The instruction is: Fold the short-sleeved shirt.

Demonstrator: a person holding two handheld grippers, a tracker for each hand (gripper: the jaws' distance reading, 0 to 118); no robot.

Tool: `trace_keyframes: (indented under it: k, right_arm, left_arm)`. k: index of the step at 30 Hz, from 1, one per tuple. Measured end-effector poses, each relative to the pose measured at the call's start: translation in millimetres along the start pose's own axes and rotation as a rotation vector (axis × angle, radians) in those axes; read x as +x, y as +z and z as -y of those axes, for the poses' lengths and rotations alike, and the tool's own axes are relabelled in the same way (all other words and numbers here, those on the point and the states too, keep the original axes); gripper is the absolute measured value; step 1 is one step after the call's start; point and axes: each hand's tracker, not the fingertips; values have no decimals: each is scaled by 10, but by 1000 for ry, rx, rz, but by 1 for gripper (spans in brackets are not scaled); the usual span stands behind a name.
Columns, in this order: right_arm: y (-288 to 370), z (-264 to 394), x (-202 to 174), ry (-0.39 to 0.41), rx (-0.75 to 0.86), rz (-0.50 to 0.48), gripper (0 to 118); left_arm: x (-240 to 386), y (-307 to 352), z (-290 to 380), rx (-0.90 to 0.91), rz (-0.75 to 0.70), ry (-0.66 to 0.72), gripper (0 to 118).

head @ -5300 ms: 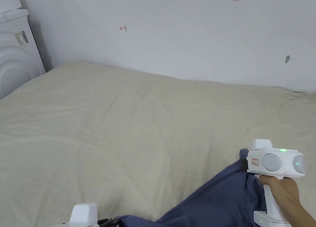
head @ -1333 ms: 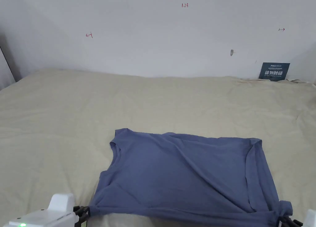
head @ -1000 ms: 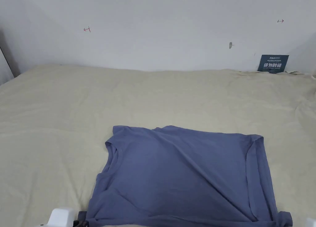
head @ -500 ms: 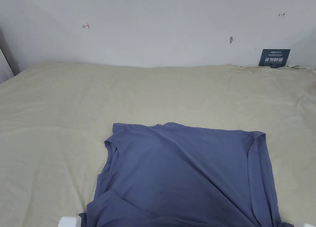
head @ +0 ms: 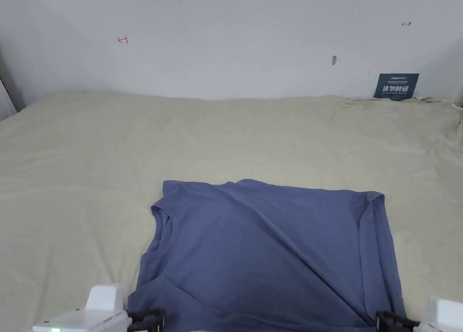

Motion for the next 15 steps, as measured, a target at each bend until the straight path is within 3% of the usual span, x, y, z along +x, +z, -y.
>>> trace_keyframes:
  k: [12, 15]
  right_arm:
    - [645, -669, -345, 44, 314, -41, 100]
    - [729, -730, -432, 74, 369, -18, 96]
  left_arm:
    - [169, 211, -779, 266, -33, -16, 109]
    - [210, 220, -863, 320, -27, -15, 100]
